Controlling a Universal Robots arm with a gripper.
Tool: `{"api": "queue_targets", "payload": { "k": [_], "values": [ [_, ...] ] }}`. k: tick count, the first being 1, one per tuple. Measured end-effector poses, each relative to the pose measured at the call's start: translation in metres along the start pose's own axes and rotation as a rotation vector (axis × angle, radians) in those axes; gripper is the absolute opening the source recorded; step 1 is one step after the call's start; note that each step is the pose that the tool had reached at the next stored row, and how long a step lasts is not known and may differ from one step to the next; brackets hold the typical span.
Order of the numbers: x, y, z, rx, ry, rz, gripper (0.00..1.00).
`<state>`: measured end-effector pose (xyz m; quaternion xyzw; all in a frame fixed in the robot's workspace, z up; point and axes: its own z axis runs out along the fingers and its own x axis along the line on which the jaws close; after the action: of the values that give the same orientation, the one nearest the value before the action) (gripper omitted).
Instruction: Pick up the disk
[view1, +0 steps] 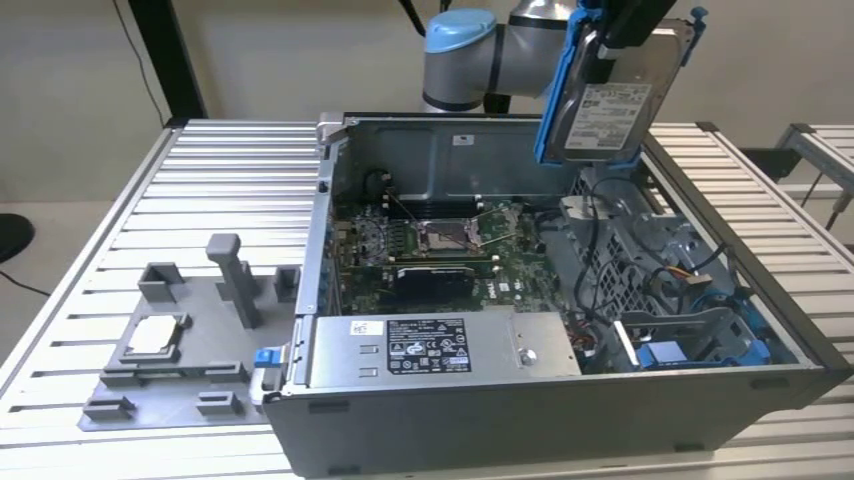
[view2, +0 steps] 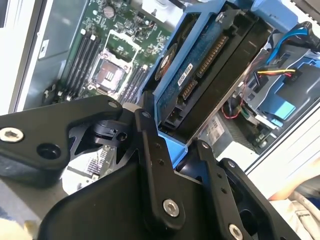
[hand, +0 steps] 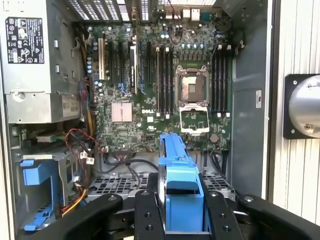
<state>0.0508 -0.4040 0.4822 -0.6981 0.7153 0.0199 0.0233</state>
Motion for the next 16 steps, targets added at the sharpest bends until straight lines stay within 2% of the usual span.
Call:
{"api": "queue_targets", "payload": {
  "k": [16],
  "values": [
    [0.0043, -0.0096, 0.0026, 0.0, 0.0002, 0.0, 0.0]
  ]
}}
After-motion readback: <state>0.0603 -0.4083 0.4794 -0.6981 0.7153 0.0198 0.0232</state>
